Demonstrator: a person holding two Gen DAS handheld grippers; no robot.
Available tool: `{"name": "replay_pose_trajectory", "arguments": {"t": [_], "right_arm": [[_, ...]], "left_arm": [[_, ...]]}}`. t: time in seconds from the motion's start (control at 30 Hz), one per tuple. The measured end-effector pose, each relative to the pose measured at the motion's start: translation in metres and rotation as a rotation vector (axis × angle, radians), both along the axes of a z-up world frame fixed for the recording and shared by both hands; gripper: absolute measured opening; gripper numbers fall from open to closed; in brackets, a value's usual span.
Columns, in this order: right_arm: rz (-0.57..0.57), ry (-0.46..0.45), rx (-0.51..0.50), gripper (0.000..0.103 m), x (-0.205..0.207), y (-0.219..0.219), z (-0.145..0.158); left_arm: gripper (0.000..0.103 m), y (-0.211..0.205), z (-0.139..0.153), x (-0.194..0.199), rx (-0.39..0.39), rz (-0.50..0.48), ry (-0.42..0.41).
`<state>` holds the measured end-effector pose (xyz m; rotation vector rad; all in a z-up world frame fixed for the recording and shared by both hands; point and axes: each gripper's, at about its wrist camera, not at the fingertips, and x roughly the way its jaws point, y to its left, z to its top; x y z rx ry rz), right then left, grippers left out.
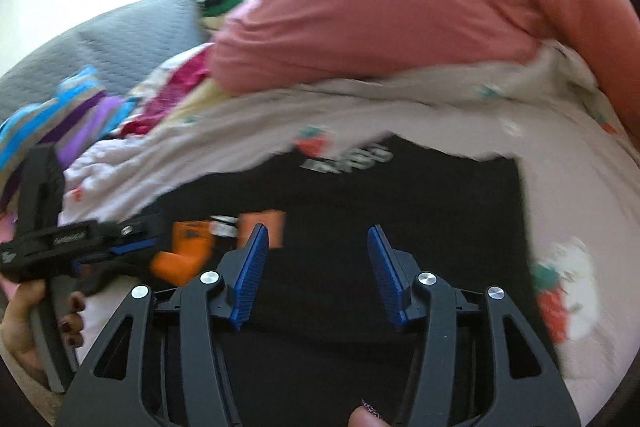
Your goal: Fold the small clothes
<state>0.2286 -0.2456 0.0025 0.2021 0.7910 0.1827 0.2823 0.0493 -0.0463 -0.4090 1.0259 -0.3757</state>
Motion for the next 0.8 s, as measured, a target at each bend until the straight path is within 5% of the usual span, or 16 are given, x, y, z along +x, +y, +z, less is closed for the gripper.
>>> {"name": "replay_pose_trajectory", "arguments": {"t": [0.13,0.27,0.4,0.5,0.6,0.8], "right_arm": [[-0.066,0.021,-0.003,0.05,-0.012,-0.031,-0.009],[-0.097,0.034,-0.003,0.051,-0.021,-0.047,-0.015],[-0.127,0.045,-0.006,0.051,-0.027,-0.058,-0.014],[-0.159,0.035,-0.017,0.051,-0.033,-0.068,-0.011],[-0.185,0.044,-0.071,0.051,-0.034,-0.071,-0.009],[-0.162,0.028,-0.103,0.051,-0.031,-0.062,-0.004]], "left_arm": [[0.052,-0.014,-0.015,0.0,0.06,-0.007,0.028],[0.019,-0.023,-0.019,-0.002,0.111,-0.017,0.004],[0.008,-0.021,-0.012,-0.004,0.112,-0.028,-0.033],[0.009,-0.014,0.0,-0.006,0.164,-0.015,-0.072],[0.03,-0.012,-0.001,-0.007,0.254,-0.019,-0.055],[0.05,0.004,0.02,-0.011,0.269,0.048,-0.116]]}}
